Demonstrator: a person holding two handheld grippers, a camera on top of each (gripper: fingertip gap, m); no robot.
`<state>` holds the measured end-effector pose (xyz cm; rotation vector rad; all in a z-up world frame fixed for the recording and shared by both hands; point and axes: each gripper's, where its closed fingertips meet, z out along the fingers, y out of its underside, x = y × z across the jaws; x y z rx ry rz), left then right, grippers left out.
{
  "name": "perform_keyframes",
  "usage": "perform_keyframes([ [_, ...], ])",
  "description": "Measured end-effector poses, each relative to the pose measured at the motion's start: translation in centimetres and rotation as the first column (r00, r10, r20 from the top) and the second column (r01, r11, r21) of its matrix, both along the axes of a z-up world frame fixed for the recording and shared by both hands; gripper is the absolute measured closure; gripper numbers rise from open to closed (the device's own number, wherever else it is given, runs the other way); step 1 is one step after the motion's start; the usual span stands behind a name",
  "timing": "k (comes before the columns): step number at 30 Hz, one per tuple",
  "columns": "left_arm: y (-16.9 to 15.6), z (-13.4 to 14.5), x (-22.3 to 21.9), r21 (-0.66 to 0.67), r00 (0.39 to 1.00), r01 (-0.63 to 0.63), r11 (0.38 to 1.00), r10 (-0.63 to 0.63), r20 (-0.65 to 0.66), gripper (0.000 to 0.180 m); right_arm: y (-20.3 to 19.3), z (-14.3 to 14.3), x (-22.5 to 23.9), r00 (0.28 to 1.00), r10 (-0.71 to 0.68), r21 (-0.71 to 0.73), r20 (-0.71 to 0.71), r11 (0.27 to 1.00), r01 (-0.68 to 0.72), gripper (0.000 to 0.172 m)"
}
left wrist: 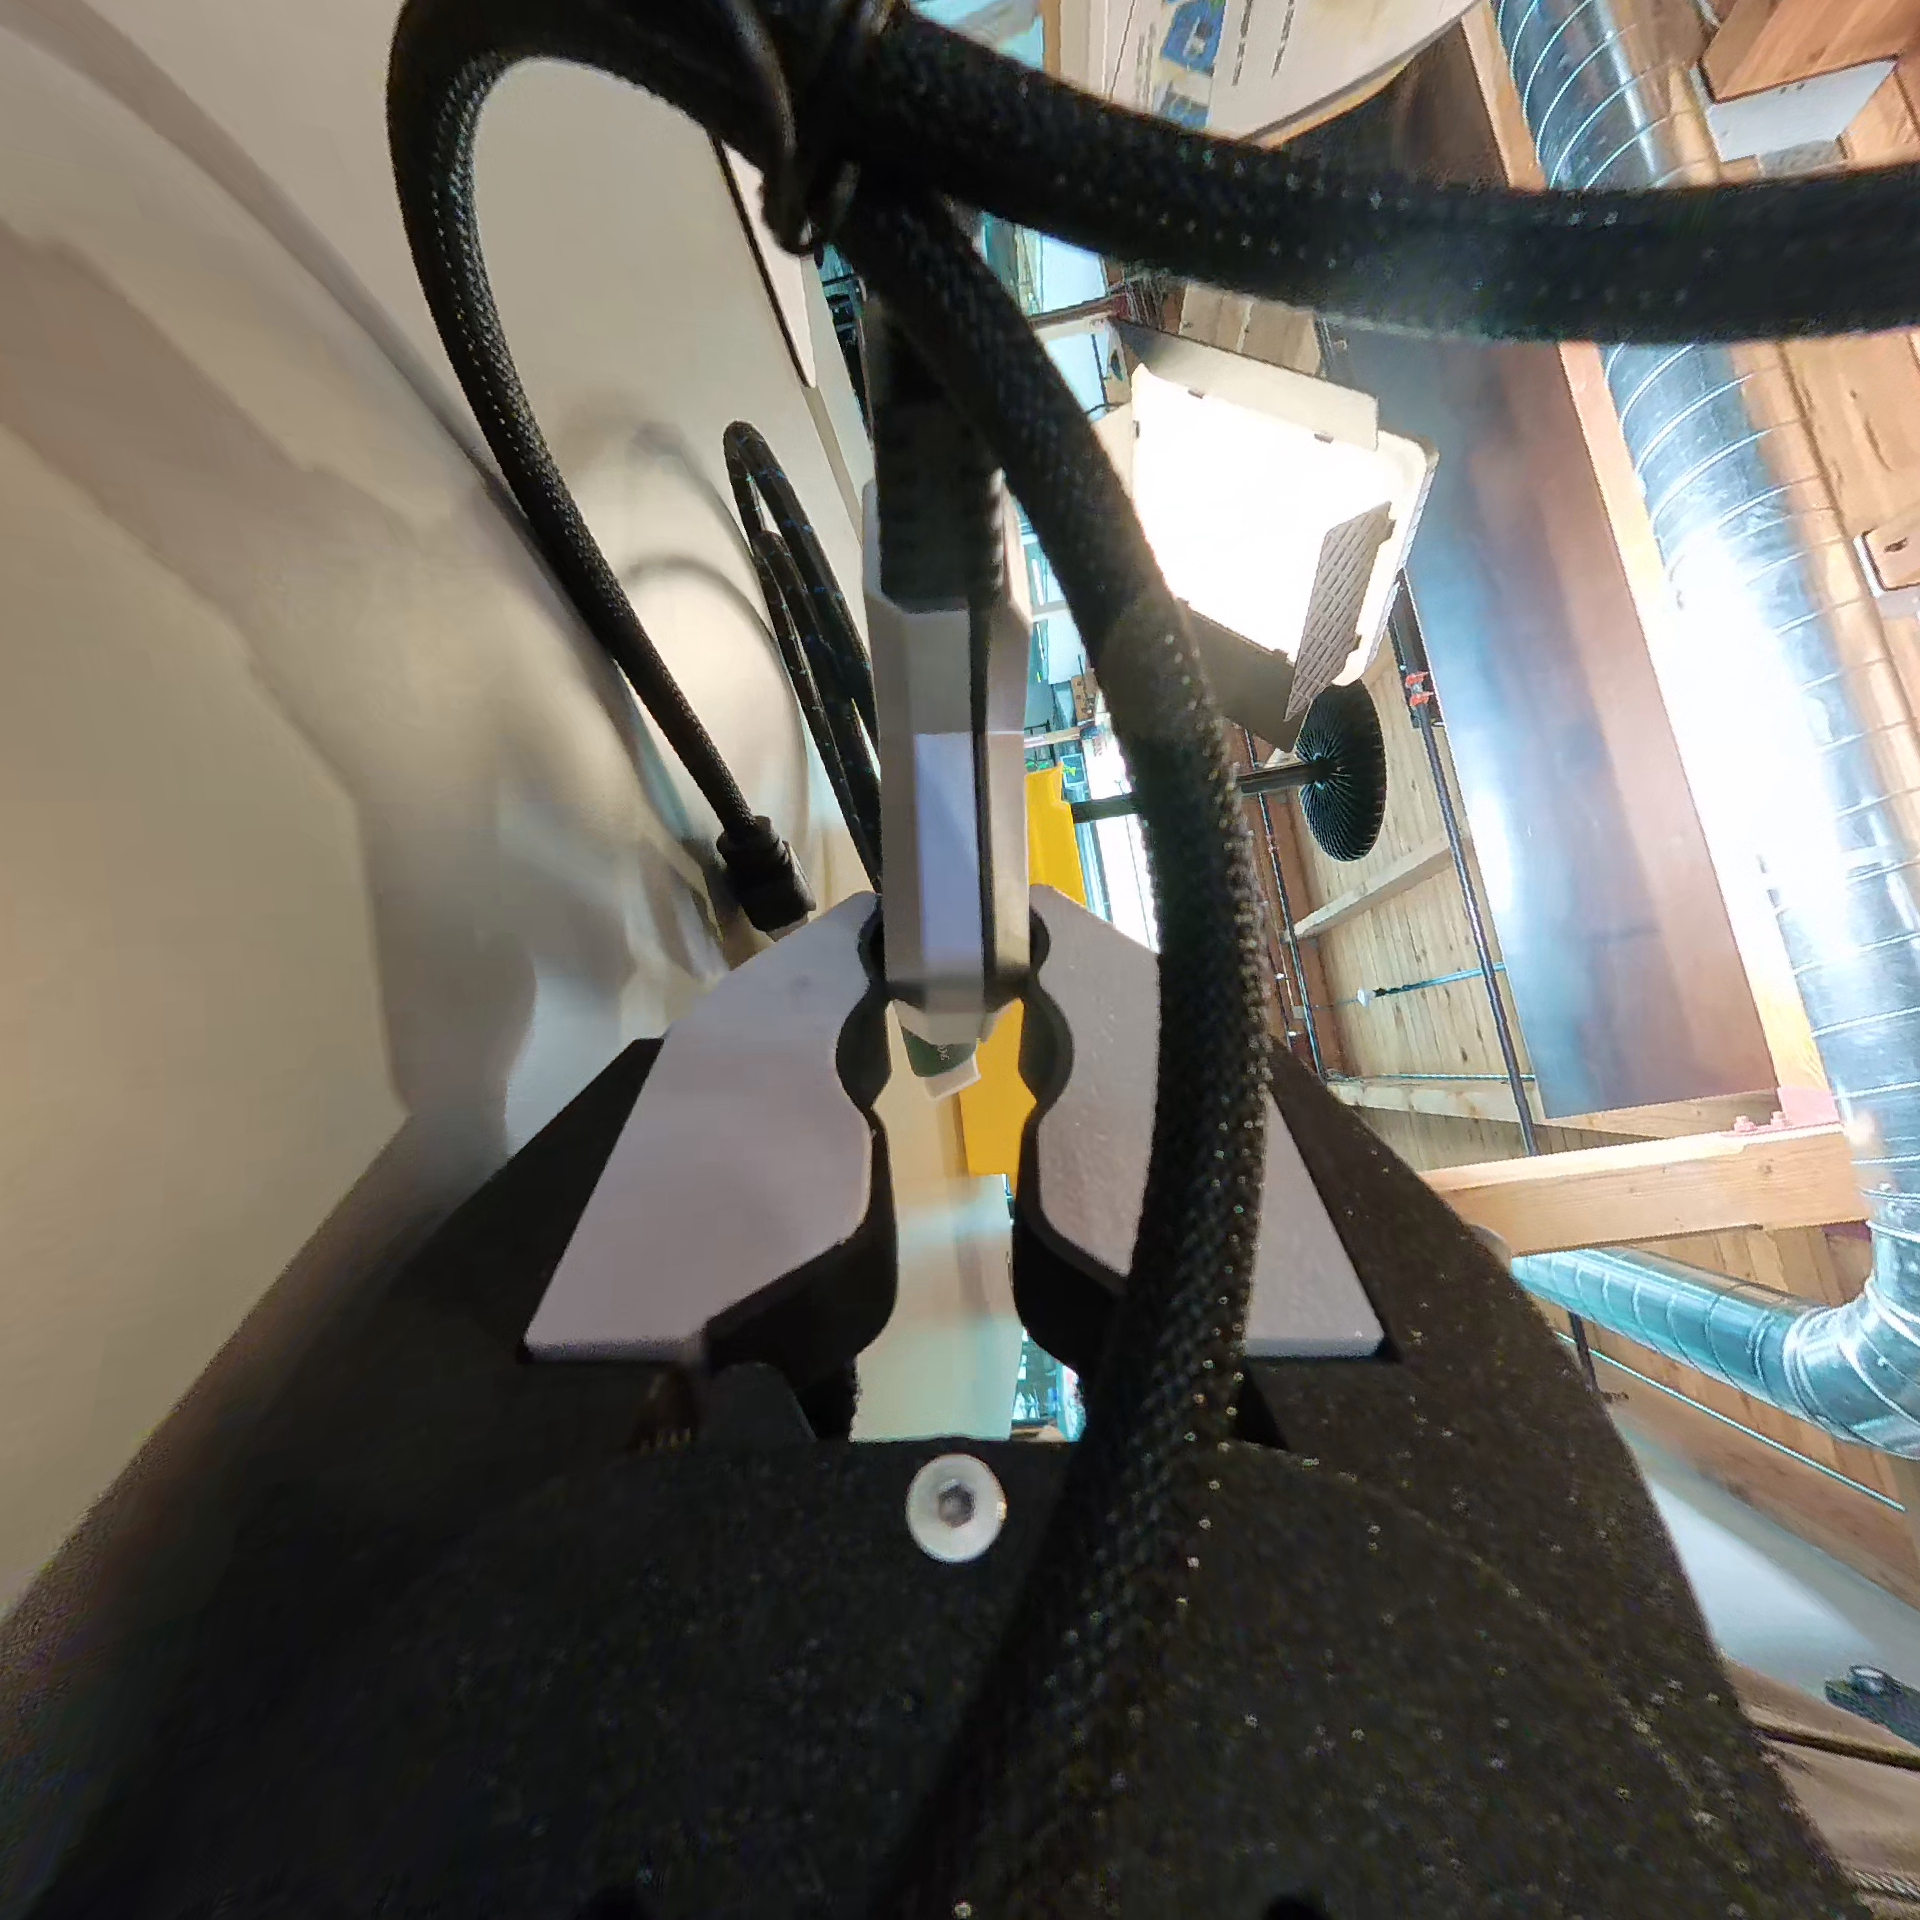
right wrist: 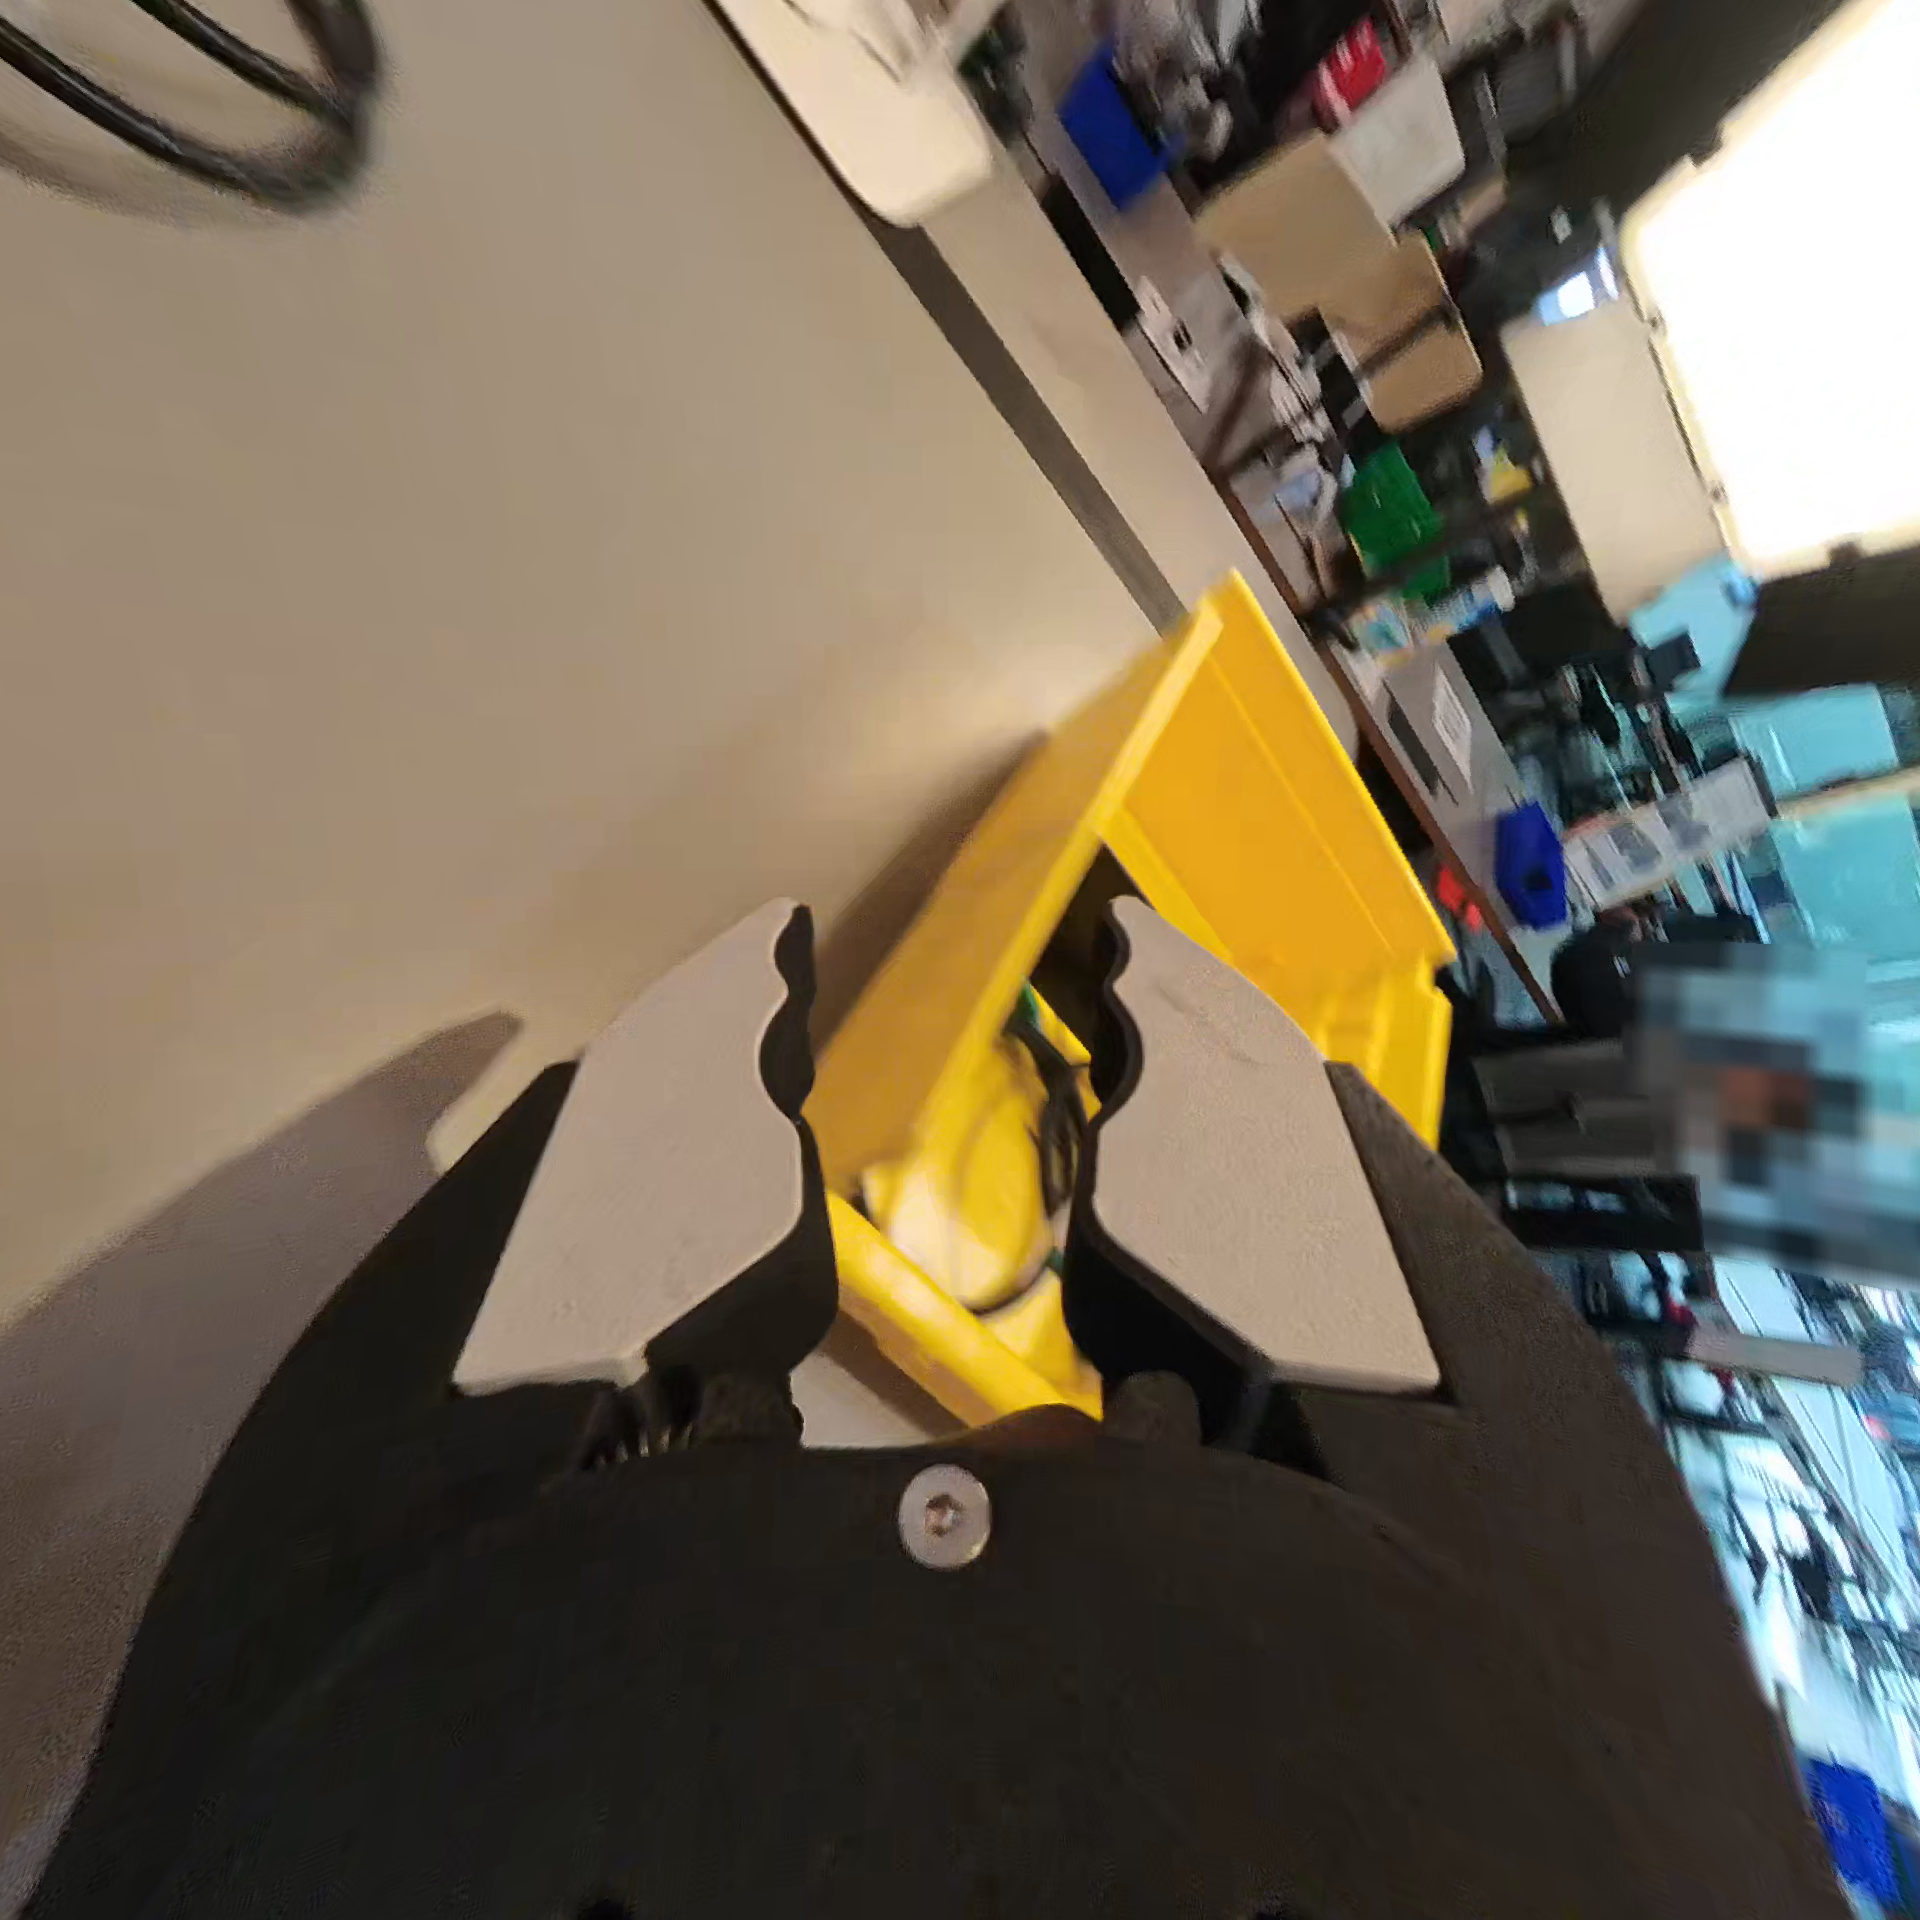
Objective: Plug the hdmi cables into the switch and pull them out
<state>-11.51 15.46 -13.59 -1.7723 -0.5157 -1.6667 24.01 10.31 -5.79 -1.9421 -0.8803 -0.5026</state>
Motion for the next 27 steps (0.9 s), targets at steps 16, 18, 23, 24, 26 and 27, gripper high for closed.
perform_keyframes([
  [16, -2.7, -0.3, 3.5, -0.033, 0.998, 0.052, 0.998, -0.051, 0.038, 0.160, 3.0, -7.4, -30.4, 0.865, 0.422, 0.264, 0.271, 0.832, -0.488, 0.132],
  [18, -3.0, -0.3, 3.6, -0.033, 0.996, 0.076, 0.997, -0.074, 0.056, 0.160, 3.4, -7.8, -30.8, 0.860, 0.415, 0.262, 0.297, 0.831, -0.491, 0.132],
  [23, -3.3, -0.3, 3.9, -0.039, 0.992, 0.108, 0.993, -0.105, 0.066, 0.159, 4.3, -8.6, -30.4, 0.858, 0.362, 0.298, 0.364, 0.828, -0.475, 0.156],
  [24, -3.3, -0.2, 4.1, -0.035, 0.990, 0.120, 0.992, -0.117, 0.072, 0.159, 4.4, -8.4, -30.2, 0.862, 0.351, 0.307, 0.366, 0.828, -0.468, 0.158],
  [26, -3.5, 0.0, 4.4, -0.023, 0.986, 0.148, 0.989, -0.145, 0.083, 0.158, 4.5, -8.2, -30.0, 0.870, 0.348, 0.307, 0.349, 0.835, -0.457, 0.158],
  [27, -3.5, 0.1, 4.4, -0.019, 0.984, 0.162, 0.987, -0.160, 0.084, 0.158, 4.5, -8.2, -30.0, 0.871, 0.351, 0.306, 0.344, 0.835, -0.458, 0.158],
])
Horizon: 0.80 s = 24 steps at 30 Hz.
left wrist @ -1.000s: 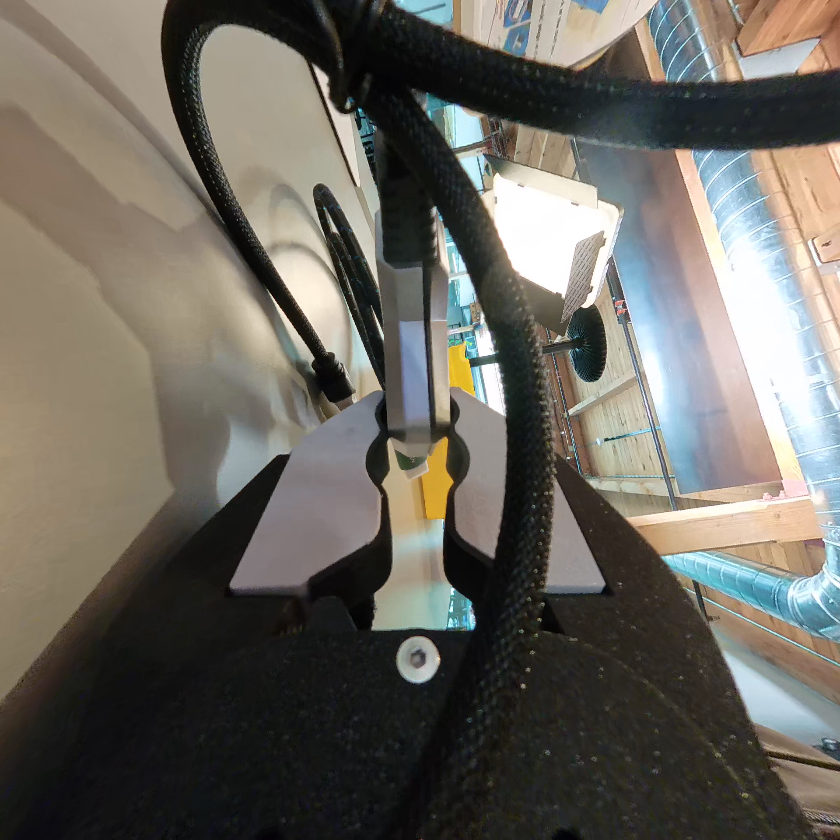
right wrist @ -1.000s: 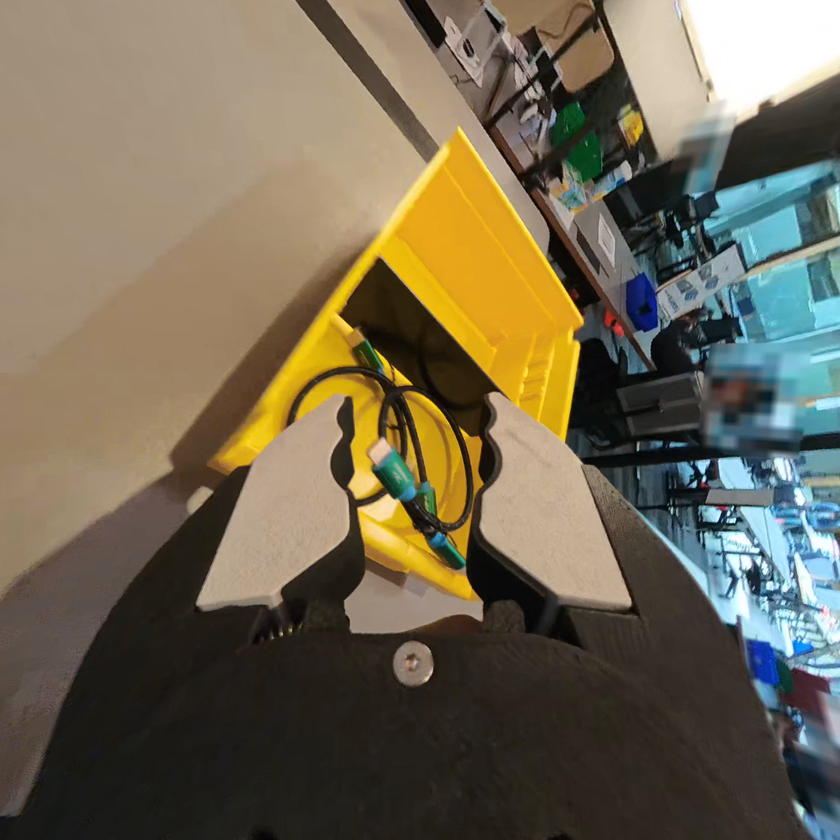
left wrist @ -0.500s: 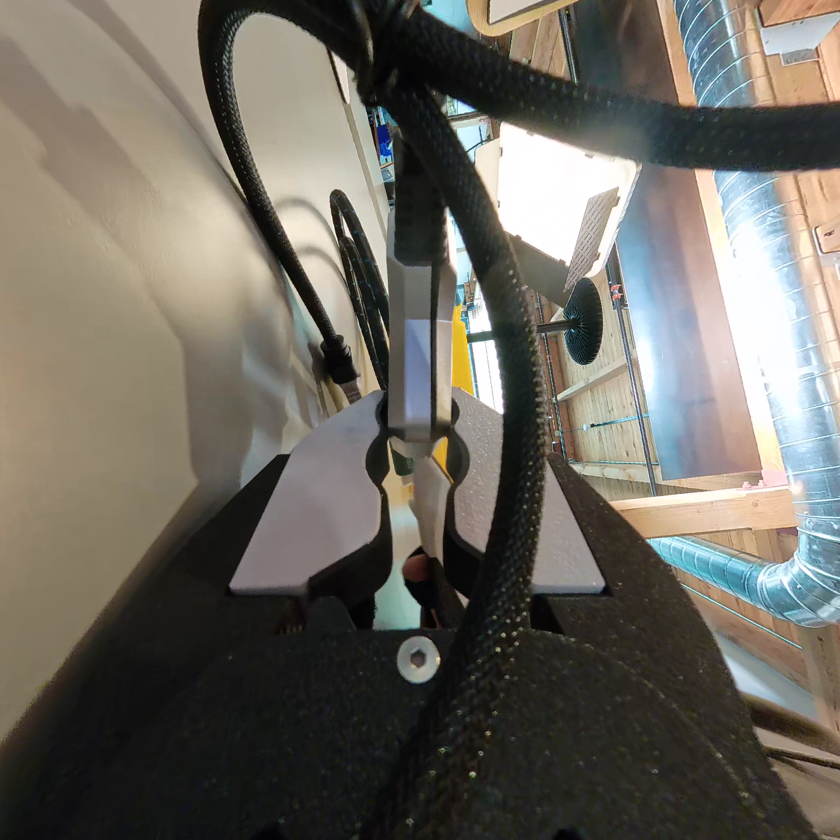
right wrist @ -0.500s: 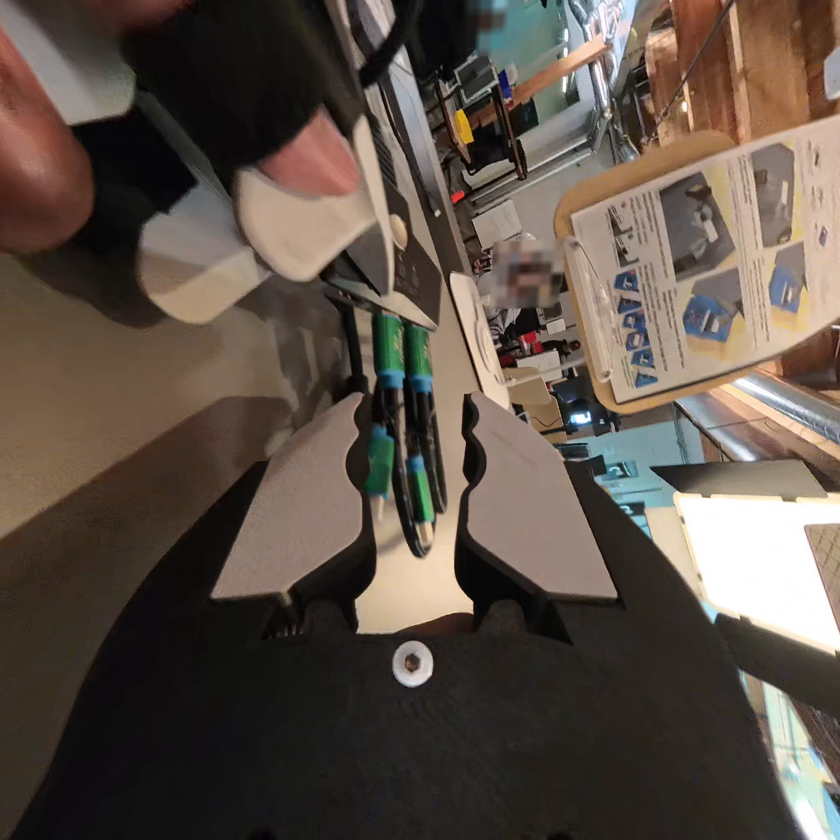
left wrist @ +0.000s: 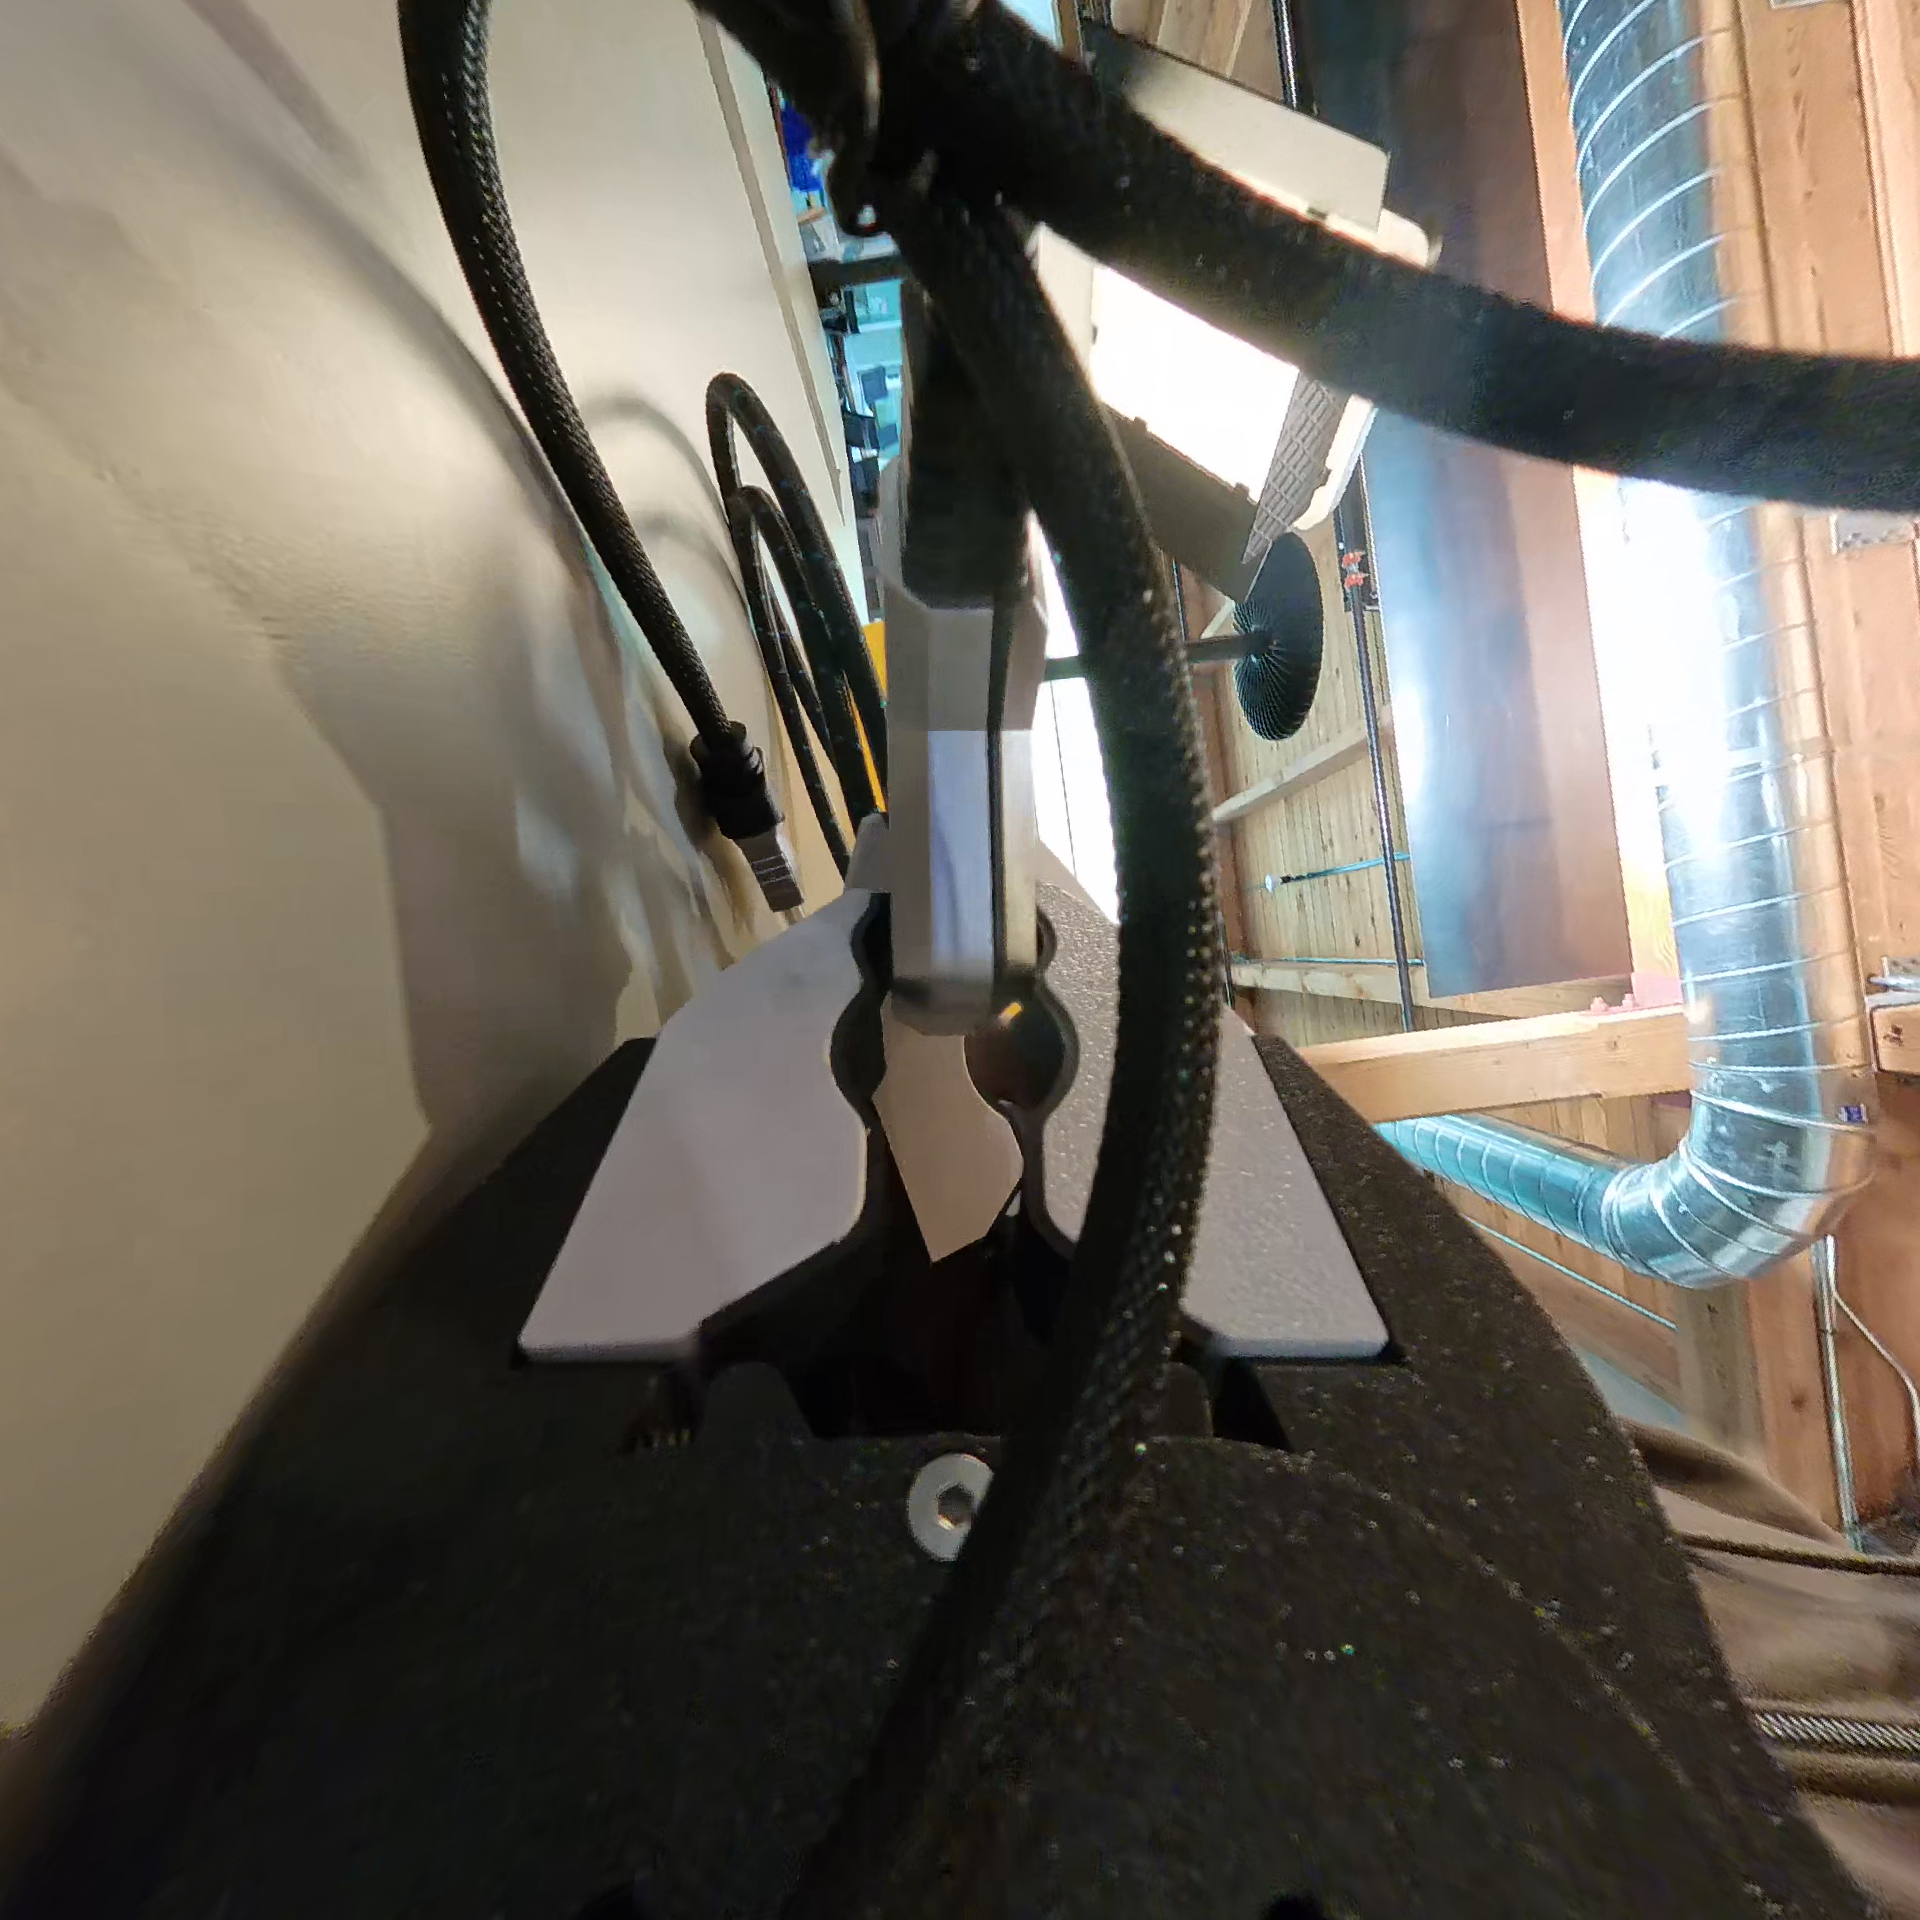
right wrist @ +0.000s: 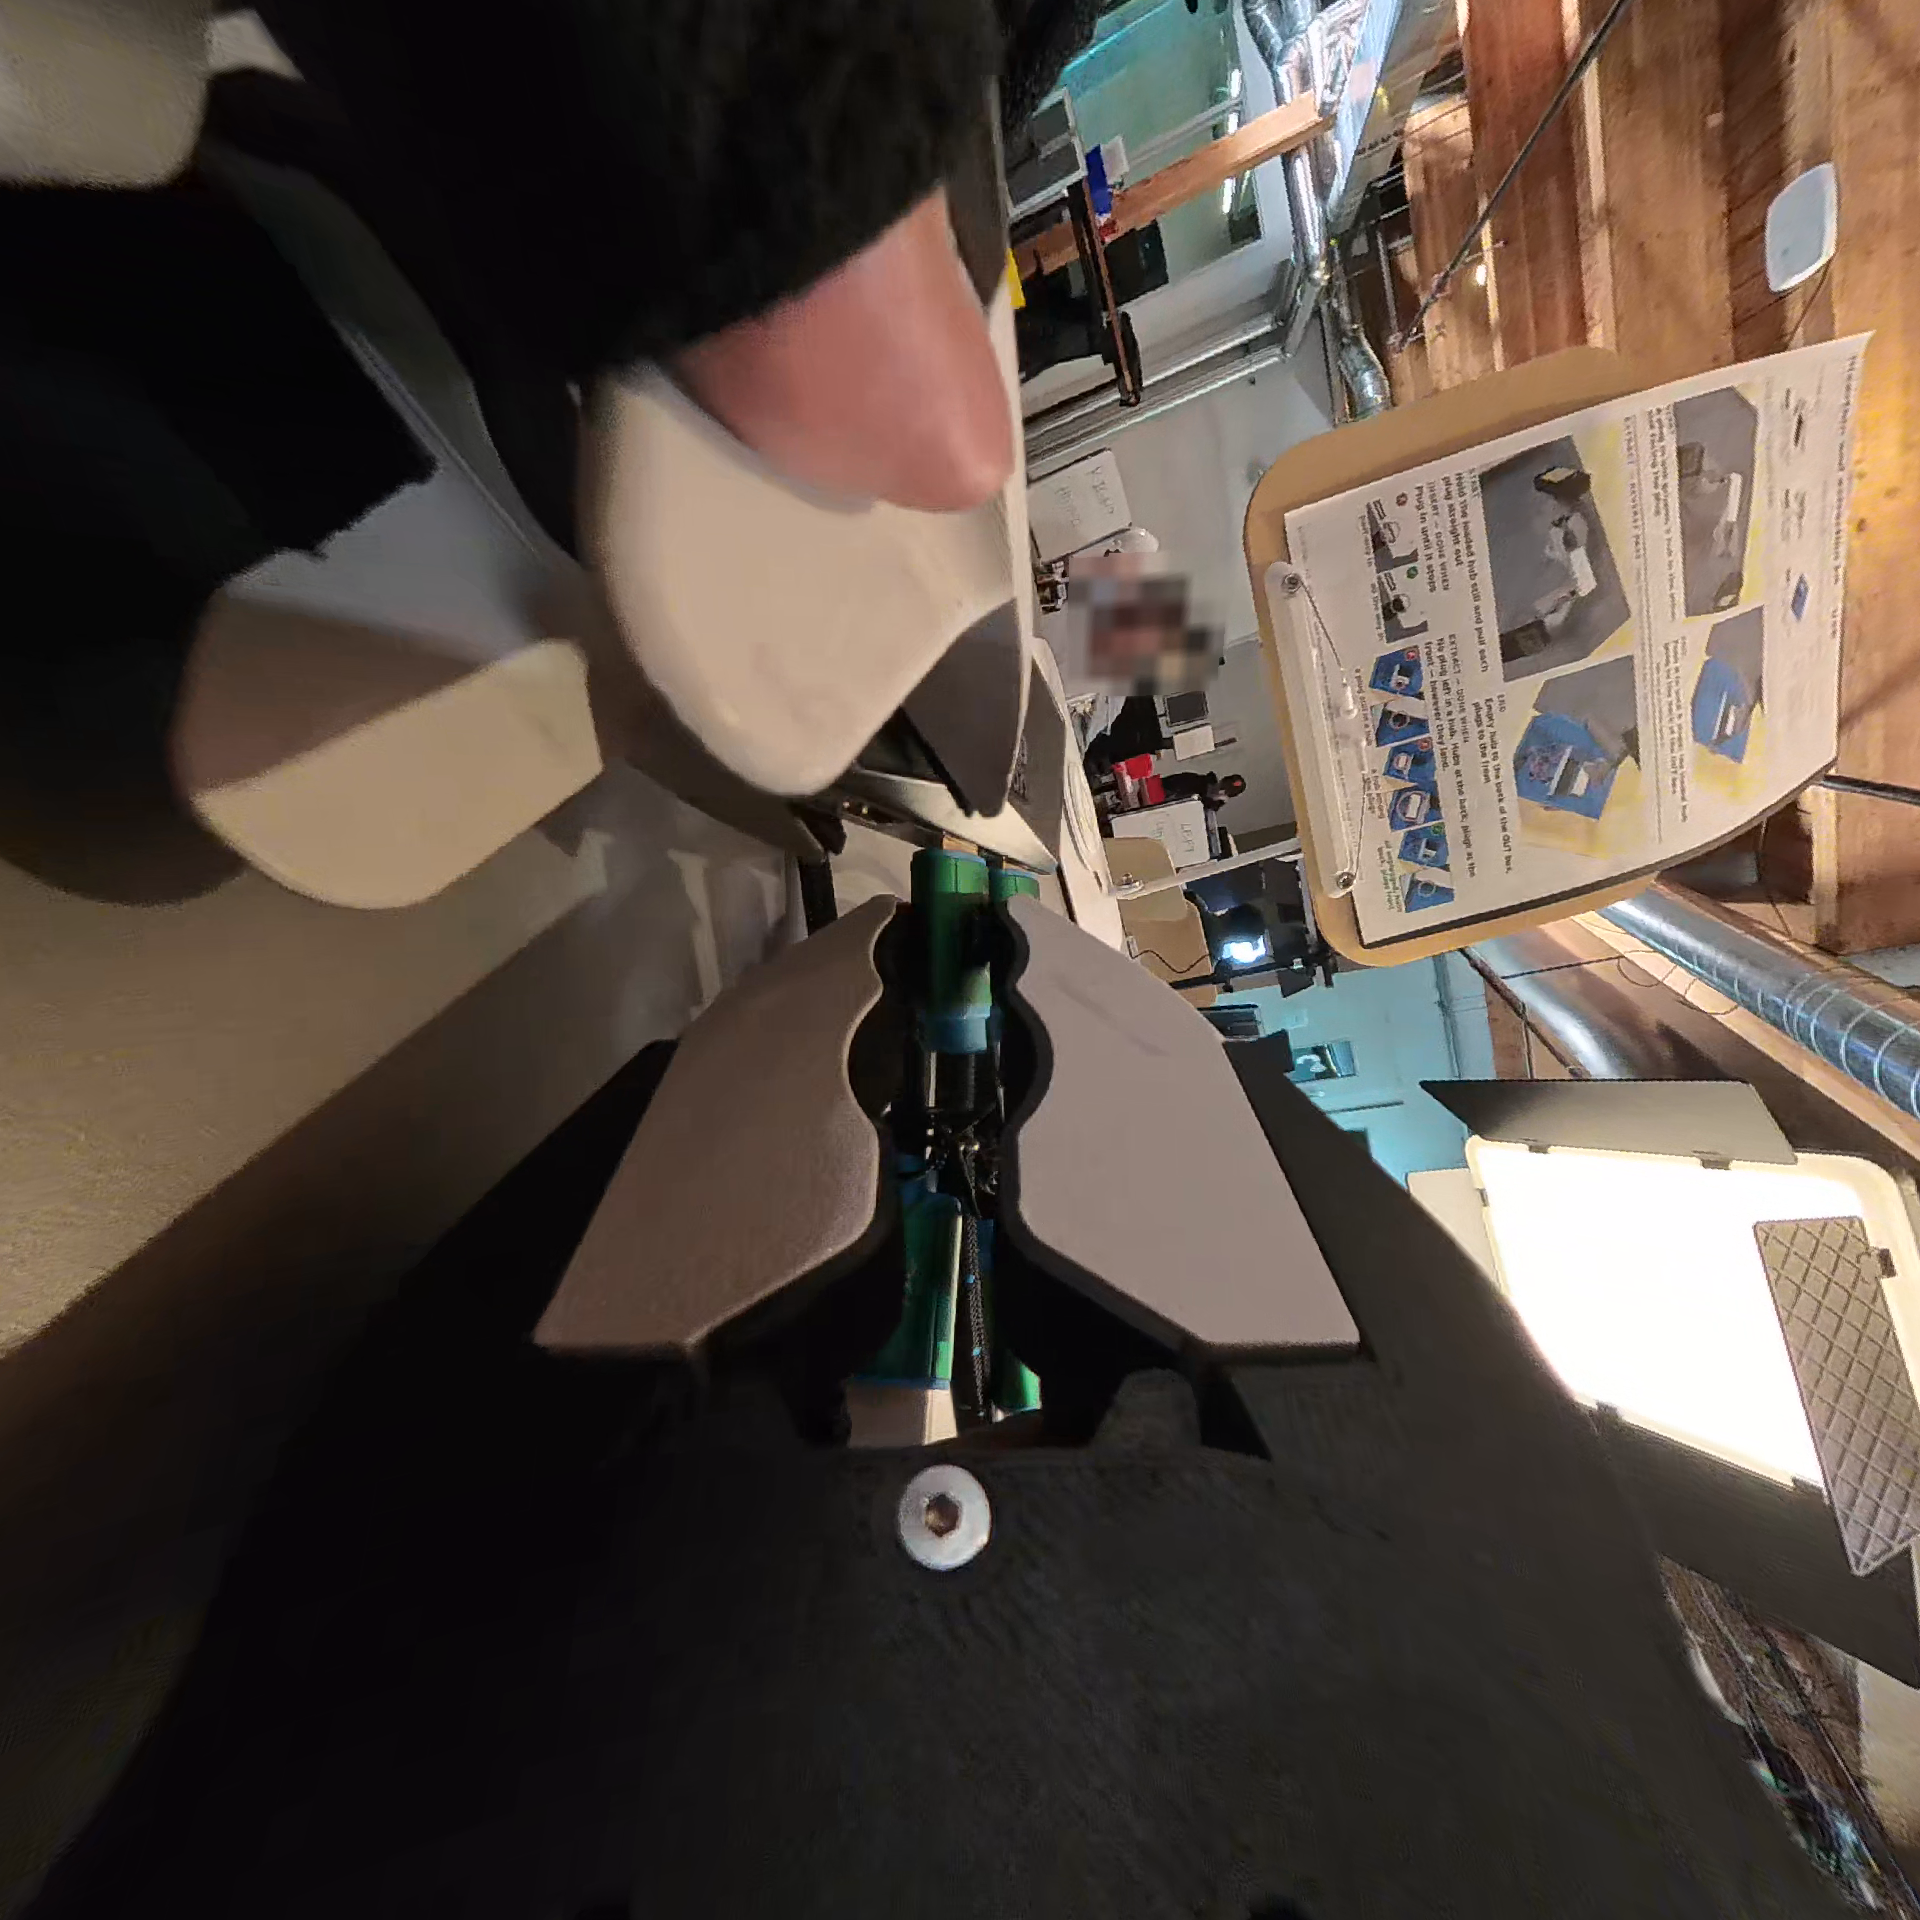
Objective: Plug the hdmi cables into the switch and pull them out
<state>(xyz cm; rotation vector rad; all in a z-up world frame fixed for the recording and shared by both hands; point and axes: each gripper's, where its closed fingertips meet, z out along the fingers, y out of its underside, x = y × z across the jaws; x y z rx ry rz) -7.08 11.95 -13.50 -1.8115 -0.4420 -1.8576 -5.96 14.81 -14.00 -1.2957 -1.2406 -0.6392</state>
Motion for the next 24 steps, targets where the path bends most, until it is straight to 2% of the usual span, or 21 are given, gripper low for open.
perform_keyframes([
  [3, 0.0, 0.3, -0.2, 0.008, 0.999, 0.031, 0.999, -0.031, 0.024, 0.155, -0.1, 0.1, 0.1, 1.000, 0.009, -0.008, -0.016, 1.000, -0.009, 0.158],
  [6, 0.8, 0.3, -1.2, 0.005, 0.999, -0.016, 1.000, 0.016, 0.038, 0.143, 0.0, 0.1, 0.4, 1.000, 0.008, -0.015, -0.024, 1.000, -0.008, 0.158],
  [10, 1.5, 0.3, -1.2, 0.026, 0.999, -0.036, 0.999, 0.036, -0.012, 0.137, -0.1, 0.0, 0.1, 1.000, 0.019, -0.023, -0.025, 1.000, -0.019, 0.159],
  [13, 2.0, 0.1, -0.7, 0.033, 0.999, -0.036, 0.999, 0.037, -0.034, 0.141, -0.6, -0.3, -0.5, 0.997, 0.070, -0.033, -0.013, 0.997, -0.070, 0.158],
  [15, 2.4, -0.3, -0.8, 0.008, 0.997, -0.053, 0.999, 0.053, -0.047, 0.156, -0.9, -0.4, -0.8, 0.996, 0.084, -0.025, 0.011, 0.996, -0.084, 0.158],
  [20, 2.5, -0.3, -0.4, 0.012, 0.994, -0.066, 0.998, 0.067, -0.084, 0.158, -0.9, -0.2, -1.0, 0.996, 0.039, 0.004, 0.077, 0.999, -0.039, 0.155],
  [24, 2.3, -0.5, 0.0, -0.008, 0.996, -0.058, 0.998, 0.057, -0.073, 0.158, -0.9, -0.3, -1.0, 0.998, 0.028, -0.007, 0.064, 1.000, -0.027, 0.159],
])
